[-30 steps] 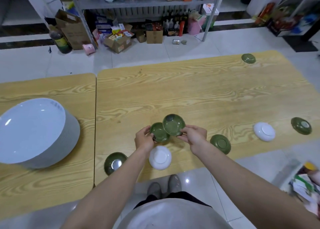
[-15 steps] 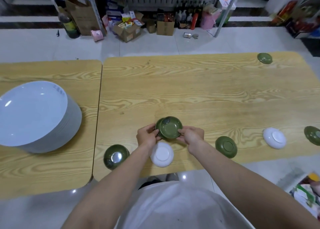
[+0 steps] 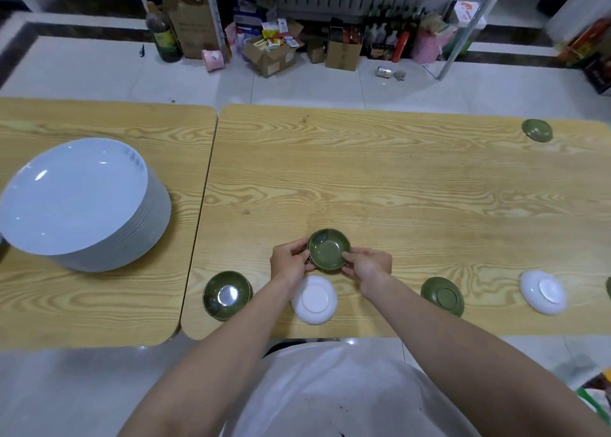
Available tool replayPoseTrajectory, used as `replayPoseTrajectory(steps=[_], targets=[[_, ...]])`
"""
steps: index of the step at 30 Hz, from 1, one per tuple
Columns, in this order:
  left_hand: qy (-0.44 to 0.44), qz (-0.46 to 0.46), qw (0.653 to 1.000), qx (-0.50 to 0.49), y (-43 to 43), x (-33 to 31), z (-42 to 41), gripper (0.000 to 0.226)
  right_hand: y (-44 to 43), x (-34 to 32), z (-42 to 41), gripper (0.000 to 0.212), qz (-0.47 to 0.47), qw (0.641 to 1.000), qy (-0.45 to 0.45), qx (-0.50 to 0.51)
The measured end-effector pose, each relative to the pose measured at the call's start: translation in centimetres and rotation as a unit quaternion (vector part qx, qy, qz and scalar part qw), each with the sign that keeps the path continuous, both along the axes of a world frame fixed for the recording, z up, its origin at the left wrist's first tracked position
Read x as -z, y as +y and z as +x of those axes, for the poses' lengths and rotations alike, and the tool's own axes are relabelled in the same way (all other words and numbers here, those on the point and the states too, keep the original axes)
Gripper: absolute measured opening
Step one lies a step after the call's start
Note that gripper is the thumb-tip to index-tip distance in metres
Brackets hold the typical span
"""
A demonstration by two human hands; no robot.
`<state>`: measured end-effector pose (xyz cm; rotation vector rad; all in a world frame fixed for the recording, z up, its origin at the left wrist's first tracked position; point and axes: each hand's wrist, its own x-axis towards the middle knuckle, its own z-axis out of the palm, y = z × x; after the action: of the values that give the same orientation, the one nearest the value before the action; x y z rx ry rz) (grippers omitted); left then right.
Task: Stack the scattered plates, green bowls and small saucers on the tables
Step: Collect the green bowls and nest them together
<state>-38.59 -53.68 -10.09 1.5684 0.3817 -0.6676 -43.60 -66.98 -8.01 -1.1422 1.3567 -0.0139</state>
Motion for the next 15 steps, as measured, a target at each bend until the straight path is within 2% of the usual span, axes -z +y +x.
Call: replayPoseTrajectory(steps=[9, 13, 15], targets=[[0.002, 0.024, 1.0, 0.018, 0.0, -0.7, 0.2, 0.03, -0.4, -0.2, -0.3, 0.015, -0.019, 0.999, 0.006, -0.049], [-0.067, 0.115, 0.988, 0.079, 0.3, -1.7, 0.8, 0.028, -1.2, -0.9, -0.8, 0.009, -0.085, 0.989, 0.007, -0.117], [-0.127, 0.16, 0.968, 0.143, 0.4, -2.8, 1.2, 0.032, -1.8, -2.1, -1.0, 0.019, -0.147, 0.968, 0.009, -0.205]])
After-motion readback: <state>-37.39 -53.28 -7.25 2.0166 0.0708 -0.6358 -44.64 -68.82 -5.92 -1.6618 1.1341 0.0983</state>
